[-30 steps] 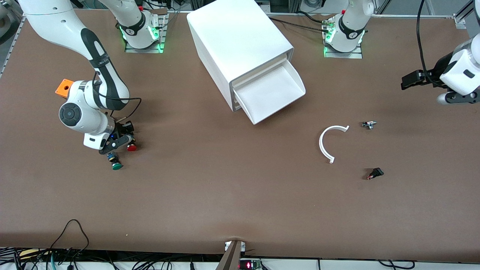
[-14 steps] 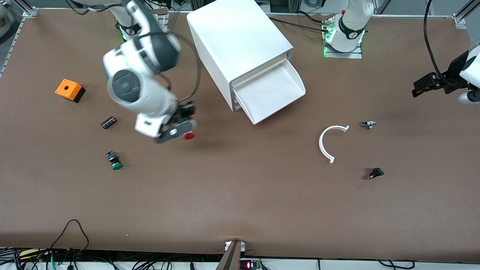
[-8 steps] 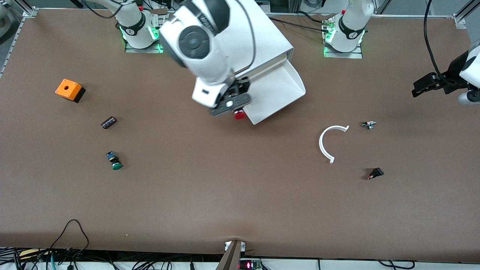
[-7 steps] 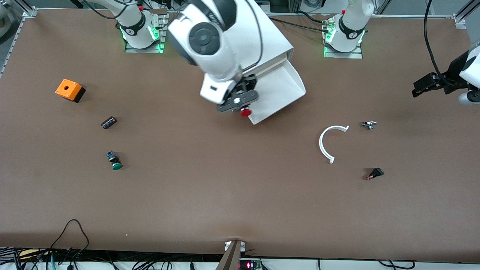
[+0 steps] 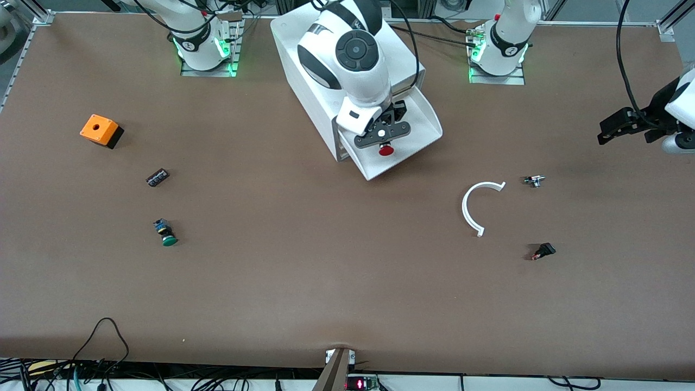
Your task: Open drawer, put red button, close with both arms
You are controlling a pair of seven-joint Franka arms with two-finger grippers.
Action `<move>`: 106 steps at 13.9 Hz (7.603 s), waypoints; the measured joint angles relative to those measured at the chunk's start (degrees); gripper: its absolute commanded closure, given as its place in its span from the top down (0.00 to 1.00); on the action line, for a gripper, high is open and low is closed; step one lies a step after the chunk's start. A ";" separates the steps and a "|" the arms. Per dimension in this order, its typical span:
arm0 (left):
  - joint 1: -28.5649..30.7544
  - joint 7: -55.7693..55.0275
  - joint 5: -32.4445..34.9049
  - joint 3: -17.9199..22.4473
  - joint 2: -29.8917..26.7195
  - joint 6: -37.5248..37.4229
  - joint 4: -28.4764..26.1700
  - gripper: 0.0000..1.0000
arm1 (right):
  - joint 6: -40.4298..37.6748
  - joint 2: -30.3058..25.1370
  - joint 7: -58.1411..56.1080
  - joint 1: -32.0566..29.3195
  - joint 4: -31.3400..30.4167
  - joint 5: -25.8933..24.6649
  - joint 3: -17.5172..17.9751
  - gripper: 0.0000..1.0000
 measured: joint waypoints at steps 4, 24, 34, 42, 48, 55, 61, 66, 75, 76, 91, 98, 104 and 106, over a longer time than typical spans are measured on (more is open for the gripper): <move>-0.06 0.02 0.00 0.13 0.30 0.01 -0.03 1.00 | 1.12 2.21 3.70 1.31 0.09 -2.00 -0.03 0.00; -8.85 -18.26 -3.27 -6.46 4.69 12.25 -13.33 1.00 | -6.49 -7.20 -1.99 -13.08 3.33 -6.43 -4.28 1.00; -19.83 -44.83 -6.99 -6.77 18.85 31.48 -15.54 1.00 | -17.51 -29.30 -46.08 -24.90 -12.08 4.01 -22.42 1.00; -26.10 -61.83 -10.73 -9.95 23.83 39.77 -16.21 1.00 | -17.34 -39.56 -56.57 -29.27 -24.94 -0.58 -22.57 1.00; -26.64 -69.99 -10.80 -14.48 23.84 39.97 -16.23 1.00 | -17.05 -39.51 -56.56 -29.40 -24.94 -1.60 -22.36 1.00; -26.94 -78.57 -10.80 -21.71 23.83 39.60 -16.50 1.00 | -16.46 -39.41 -56.56 -29.43 -24.27 -2.24 -22.46 1.00; -26.96 -80.99 -10.80 -24.22 23.83 39.60 -17.07 1.00 | -16.93 -38.93 -56.53 -29.43 -23.83 -2.53 -22.46 1.00; -26.65 -80.65 -10.80 -24.21 23.79 39.67 -17.05 1.00 | -16.92 -38.06 -56.47 -29.43 -22.86 -2.53 -22.44 1.00; -10.92 -44.97 -10.80 -17.74 17.17 23.82 -14.68 1.00 | -19.12 -37.69 -50.74 -29.52 -22.73 -2.53 -22.47 1.00; -10.41 -40.40 -10.80 -15.78 16.03 21.64 -14.64 1.00 | -19.17 -37.69 -50.71 -29.52 -22.73 -2.53 -22.47 1.00; -2.10 2.65 0.85 1.20 3.72 2.23 -8.94 1.00 | -19.15 -37.57 -50.68 -29.54 -22.53 -2.53 -22.47 1.00; -2.10 4.85 1.27 1.58 -0.75 -4.62 -3.05 1.00 | -19.04 -37.10 -50.68 -29.59 -21.62 -2.53 -22.47 1.00; -2.10 4.77 1.26 2.03 -1.31 -4.77 -1.19 1.00 | -19.05 -36.58 -50.68 -29.62 -21.14 -2.53 -22.47 1.00; -2.10 4.78 1.25 2.03 -1.30 -2.37 -0.86 1.00 | -19.05 -36.57 -50.68 -29.62 -21.13 -2.53 -22.47 1.00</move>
